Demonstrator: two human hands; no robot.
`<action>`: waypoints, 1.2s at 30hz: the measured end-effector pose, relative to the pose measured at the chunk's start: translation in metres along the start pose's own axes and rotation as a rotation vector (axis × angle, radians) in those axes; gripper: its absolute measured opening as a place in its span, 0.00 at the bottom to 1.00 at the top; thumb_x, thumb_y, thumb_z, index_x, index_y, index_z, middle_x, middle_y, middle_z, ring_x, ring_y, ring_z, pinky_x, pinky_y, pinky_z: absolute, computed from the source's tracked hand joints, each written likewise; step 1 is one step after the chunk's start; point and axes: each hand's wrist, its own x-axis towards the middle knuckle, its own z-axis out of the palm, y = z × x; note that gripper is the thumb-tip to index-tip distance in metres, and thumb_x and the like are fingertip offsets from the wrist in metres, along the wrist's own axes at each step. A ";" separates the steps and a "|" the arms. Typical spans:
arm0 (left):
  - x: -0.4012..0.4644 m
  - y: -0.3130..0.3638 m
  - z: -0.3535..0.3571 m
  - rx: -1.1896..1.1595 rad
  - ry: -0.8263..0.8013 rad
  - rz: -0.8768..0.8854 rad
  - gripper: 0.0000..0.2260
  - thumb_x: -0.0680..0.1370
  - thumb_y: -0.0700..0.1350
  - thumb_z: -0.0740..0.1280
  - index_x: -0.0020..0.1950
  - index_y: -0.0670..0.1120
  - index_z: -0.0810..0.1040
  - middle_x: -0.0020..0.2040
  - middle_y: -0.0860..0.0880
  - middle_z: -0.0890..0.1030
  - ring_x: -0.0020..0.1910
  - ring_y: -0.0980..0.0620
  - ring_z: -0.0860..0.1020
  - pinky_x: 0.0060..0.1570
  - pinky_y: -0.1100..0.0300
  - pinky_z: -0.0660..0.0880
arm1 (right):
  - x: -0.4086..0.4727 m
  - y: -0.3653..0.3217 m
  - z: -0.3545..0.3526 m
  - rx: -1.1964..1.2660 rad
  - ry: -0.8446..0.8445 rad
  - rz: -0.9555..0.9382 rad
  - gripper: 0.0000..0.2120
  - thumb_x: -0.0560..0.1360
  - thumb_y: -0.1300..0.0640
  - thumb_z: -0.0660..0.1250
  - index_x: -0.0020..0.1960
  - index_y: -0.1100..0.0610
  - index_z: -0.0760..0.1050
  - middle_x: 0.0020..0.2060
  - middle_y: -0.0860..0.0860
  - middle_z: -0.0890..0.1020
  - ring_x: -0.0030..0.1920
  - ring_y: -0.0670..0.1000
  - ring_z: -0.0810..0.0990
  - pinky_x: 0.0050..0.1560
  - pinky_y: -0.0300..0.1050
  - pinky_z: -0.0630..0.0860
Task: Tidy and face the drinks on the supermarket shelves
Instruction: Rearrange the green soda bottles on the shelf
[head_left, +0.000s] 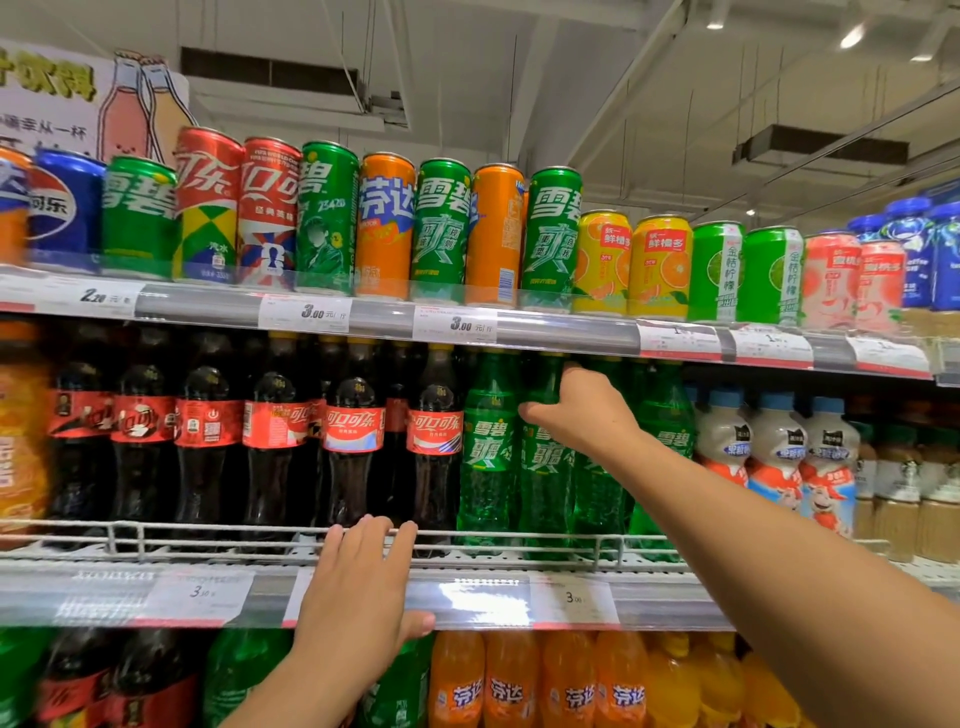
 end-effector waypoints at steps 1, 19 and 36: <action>0.000 0.000 0.000 -0.001 -0.002 0.001 0.42 0.74 0.68 0.62 0.79 0.51 0.47 0.77 0.49 0.53 0.76 0.47 0.51 0.75 0.48 0.42 | 0.000 0.000 -0.002 0.015 -0.005 -0.007 0.21 0.72 0.40 0.70 0.37 0.54 0.63 0.31 0.50 0.71 0.29 0.50 0.70 0.28 0.44 0.65; -0.001 0.000 -0.002 0.028 0.007 0.028 0.41 0.74 0.68 0.61 0.79 0.51 0.47 0.76 0.49 0.54 0.76 0.47 0.51 0.76 0.48 0.42 | -0.010 0.003 0.018 0.010 0.052 -0.010 0.38 0.75 0.39 0.63 0.75 0.61 0.56 0.35 0.51 0.77 0.30 0.49 0.76 0.23 0.41 0.67; -0.004 0.002 -0.005 0.064 0.018 0.027 0.41 0.73 0.68 0.63 0.78 0.50 0.51 0.74 0.46 0.59 0.73 0.44 0.57 0.75 0.48 0.50 | -0.164 0.045 0.099 -0.158 0.113 -0.454 0.19 0.75 0.54 0.68 0.65 0.59 0.76 0.66 0.55 0.76 0.66 0.57 0.74 0.65 0.53 0.72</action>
